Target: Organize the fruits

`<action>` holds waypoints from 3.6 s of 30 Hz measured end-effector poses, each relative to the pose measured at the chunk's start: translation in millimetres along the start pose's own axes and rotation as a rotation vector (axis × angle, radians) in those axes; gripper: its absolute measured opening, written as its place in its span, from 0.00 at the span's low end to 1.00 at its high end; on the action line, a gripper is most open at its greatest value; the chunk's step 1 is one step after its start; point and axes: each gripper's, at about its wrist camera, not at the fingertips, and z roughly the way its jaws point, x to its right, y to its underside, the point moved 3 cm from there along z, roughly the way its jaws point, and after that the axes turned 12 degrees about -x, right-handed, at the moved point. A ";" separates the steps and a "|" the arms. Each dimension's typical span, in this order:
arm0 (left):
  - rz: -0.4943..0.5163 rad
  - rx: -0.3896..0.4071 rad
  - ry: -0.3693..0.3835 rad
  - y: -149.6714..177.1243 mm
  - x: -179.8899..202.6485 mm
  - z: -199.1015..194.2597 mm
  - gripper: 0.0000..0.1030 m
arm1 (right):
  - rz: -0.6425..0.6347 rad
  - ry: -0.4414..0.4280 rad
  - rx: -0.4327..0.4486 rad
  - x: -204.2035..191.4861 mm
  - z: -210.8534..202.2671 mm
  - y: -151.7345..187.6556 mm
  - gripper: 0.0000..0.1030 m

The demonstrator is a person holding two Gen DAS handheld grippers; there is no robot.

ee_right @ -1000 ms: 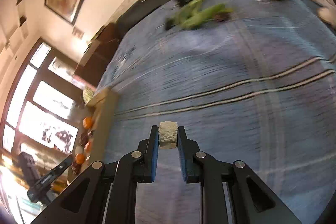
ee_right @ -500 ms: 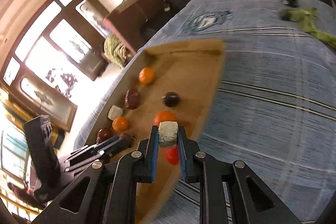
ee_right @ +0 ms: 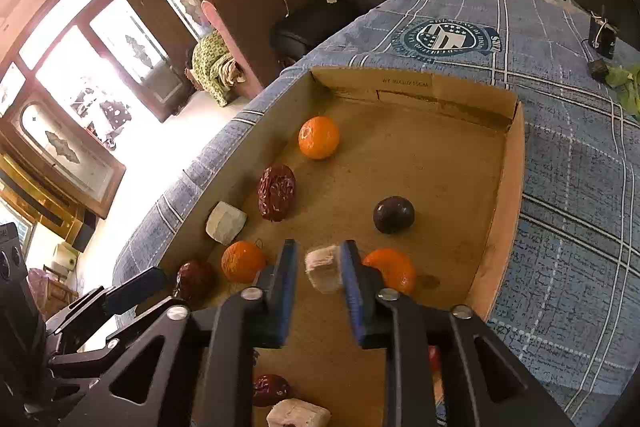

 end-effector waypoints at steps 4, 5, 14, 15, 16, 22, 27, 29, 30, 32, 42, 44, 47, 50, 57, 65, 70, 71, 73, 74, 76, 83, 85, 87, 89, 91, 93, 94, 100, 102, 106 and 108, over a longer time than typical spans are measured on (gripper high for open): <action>0.009 -0.007 0.002 2.4 7.6 1.2 0.58 | 0.015 0.007 0.041 2.3 -17.5 4.4 0.33; 0.016 -0.003 -0.001 3.3 10.5 0.2 0.58 | 0.020 0.007 0.062 4.1 -26.0 7.8 0.35; 0.157 0.121 -0.129 13.1 68.0 -19.0 0.75 | 0.167 0.118 0.268 41.0 -100.7 72.1 0.57; 0.169 0.136 -0.150 14.9 74.8 -21.1 0.80 | 0.187 0.135 0.286 46.1 -106.8 80.4 0.58; 0.184 0.158 -0.170 17.6 84.4 -23.6 0.83 | 0.205 0.150 0.303 51.2 -112.4 88.3 0.60; 0.237 0.213 -0.216 27.6 121.0 -30.2 0.92 | 0.243 0.220 0.361 65.7 -133.3 124.4 0.68; 0.270 0.212 -0.259 33.0 144.9 -26.0 0.93 | 0.232 0.294 0.391 72.7 -141.6 140.7 0.76; 0.276 0.194 -0.262 34.6 150.5 -22.7 0.93 | 0.239 0.293 0.392 78.5 -142.2 145.1 0.76; 0.276 0.183 -0.261 35.3 152.9 -20.5 0.93 | 0.245 0.288 0.390 81.9 -142.6 147.2 0.76; 0.275 0.174 -0.264 36.0 155.8 -17.2 0.93 | 0.260 0.281 0.392 88.6 -143.2 150.6 0.77; 0.269 0.155 -0.266 36.9 162.2 -7.9 0.93 | 0.317 0.306 0.394 109.9 -147.0 163.9 0.78; 0.265 0.148 -0.265 36.7 161.0 -5.8 0.93 | 0.322 0.312 0.391 112.0 -147.2 164.3 0.79; 0.257 0.140 -0.261 35.9 158.5 -3.7 0.93 | 0.327 0.336 0.389 112.5 -147.5 164.9 0.79; 0.248 0.137 -0.256 35.8 156.0 -2.9 0.93 | 0.330 0.367 0.393 113.7 -148.9 165.5 0.81; 0.231 0.130 -0.248 35.6 148.9 -0.4 0.93 | 0.303 0.472 0.390 108.1 -148.9 165.1 0.84; 0.210 0.133 -0.240 35.7 140.9 -2.3 0.93 | 0.282 0.535 0.382 102.3 -148.0 166.4 0.87; 0.193 0.140 -0.229 36.3 135.3 -6.1 0.93 | 0.278 0.543 0.378 99.6 -148.2 167.2 0.87; 0.192 0.143 -0.227 36.6 134.7 -7.0 0.93 | 0.277 0.544 0.378 98.6 -148.4 167.5 0.88; 0.186 0.150 -0.219 37.1 133.0 -10.1 0.93 | 0.274 0.545 0.380 96.6 -149.1 167.6 0.88; 0.184 0.153 -0.218 37.1 133.0 -11.1 0.93 | 0.271 0.547 0.380 95.8 -149.4 167.5 0.88; 0.180 0.159 -0.213 37.5 131.7 -13.7 0.93 | 0.264 0.551 0.381 92.7 -149.7 167.9 0.89; 0.154 0.200 -0.199 40.0 124.4 -28.2 0.93 | 0.235 0.566 0.385 81.2 -149.6 169.6 0.90; 0.144 0.216 -0.198 39.9 122.5 -32.6 0.93 | 0.227 0.570 0.389 77.7 -150.6 169.9 0.91; 0.134 0.228 -0.199 40.1 120.0 -36.4 0.93 | 0.222 0.576 0.392 75.0 -151.0 170.1 0.91; 0.124 0.238 -0.199 40.2 117.5 -39.4 0.93 | 0.217 0.582 0.393 72.8 -150.9 169.9 0.91; 0.117 0.242 -0.197 39.9 115.7 -40.9 0.93 | 0.213 0.584 0.391 71.4 -150.5 169.8 0.91; 0.110 0.246 -0.193 40.4 113.9 -42.1 0.93 | 0.211 0.585 0.391 70.0 -150.5 170.0 0.91; 0.108 0.247 -0.191 40.6 113.3 -42.6 0.93 | 0.208 0.586 0.392 69.1 -150.3 170.0 0.91; 0.101 0.248 -0.184 42.3 109.3 -43.9 0.93 | 0.196 0.590 0.396 62.6 -150.0 170.4 0.92; 0.095 0.254 -0.185 42.8 107.1 -45.6 0.93 | 0.189 0.594 0.398 60.4 -149.4 170.4 0.92; 0.079 0.276 -0.193 43.5 103.6 -49.2 0.93 | 0.177 0.595 0.398 56.4 -147.8 169.3 0.92; 0.073 0.286 -0.195 43.0 102.8 -50.3 0.93 | 0.172 0.595 0.397 55.2 -147.2 169.2 0.92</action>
